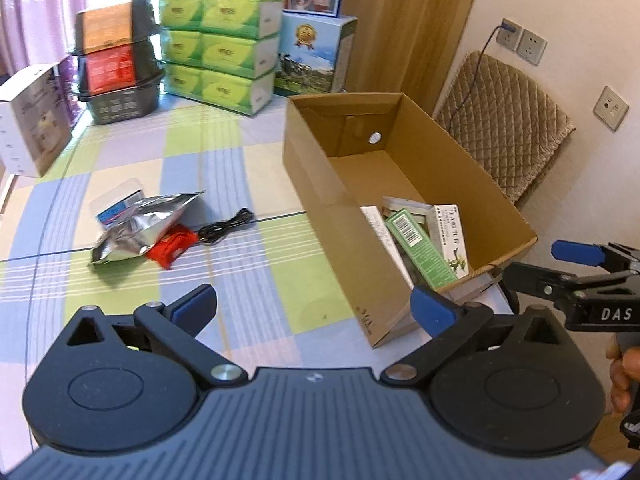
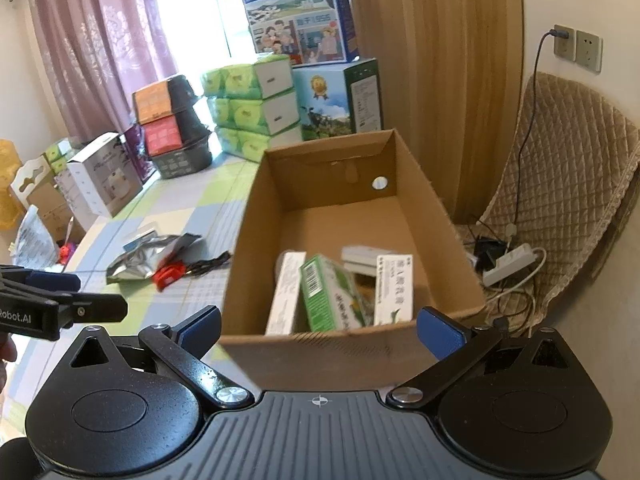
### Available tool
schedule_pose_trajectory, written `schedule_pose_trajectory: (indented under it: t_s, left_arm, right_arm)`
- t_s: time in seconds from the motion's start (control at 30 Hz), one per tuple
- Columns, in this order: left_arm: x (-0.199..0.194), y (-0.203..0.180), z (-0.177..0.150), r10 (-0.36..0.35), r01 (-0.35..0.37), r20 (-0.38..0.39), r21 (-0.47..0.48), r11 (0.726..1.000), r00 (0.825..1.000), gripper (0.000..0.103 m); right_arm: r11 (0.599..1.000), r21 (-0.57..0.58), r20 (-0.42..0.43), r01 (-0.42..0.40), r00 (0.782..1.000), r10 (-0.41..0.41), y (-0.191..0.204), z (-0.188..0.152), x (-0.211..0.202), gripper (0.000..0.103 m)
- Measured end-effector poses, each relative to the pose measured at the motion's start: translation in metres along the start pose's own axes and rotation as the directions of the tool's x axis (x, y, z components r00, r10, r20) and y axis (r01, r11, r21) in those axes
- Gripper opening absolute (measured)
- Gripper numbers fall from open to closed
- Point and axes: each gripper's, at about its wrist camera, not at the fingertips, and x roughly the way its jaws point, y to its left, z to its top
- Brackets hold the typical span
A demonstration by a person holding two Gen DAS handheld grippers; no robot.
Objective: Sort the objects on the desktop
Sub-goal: 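Move both tools back toward the foil bag and black cable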
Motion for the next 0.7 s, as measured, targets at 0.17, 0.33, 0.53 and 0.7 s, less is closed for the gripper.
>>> schedule_pose_trajectory:
  t_s: [0.17, 0.33, 0.53, 0.7]
  left_arm:
    - [-0.017, 0.013, -0.015, 0.034, -0.034, 0.027, -0.013, 0.999, 0.999, 0.101]
    - [-0.034, 0.028, -0.028, 0.066, -0.063, 0.072, -0.051, 0.997, 0.995, 0.101]
    - [-0.045, 0.045, -0.045, 0.08, -0.07, 0.103, -0.098, 0.993, 0.991, 0.101]
    - [-0.048, 0.059, -0.057, 0.096, -0.081, 0.116, -0.128, 0.989, 0.989, 0.101]
  right_arm:
    - [1.0, -0.018, -0.014, -0.012, 1.0, 0.012, 0.016, -0.012, -0.006, 0.101]
    - [0.999, -0.028, -0.027, -0.018, 0.999, 0.017, 0.029, -0.02, -0.009, 0.101]
    - [0.999, -0.041, -0.036, -0.033, 0.999, 0.032, 0.042, -0.024, -0.011, 0.101]
    - [0.998, -0.054, -0.042, -0.04, 0.998, 0.038, 0.05, -0.026, -0.01, 0.101]
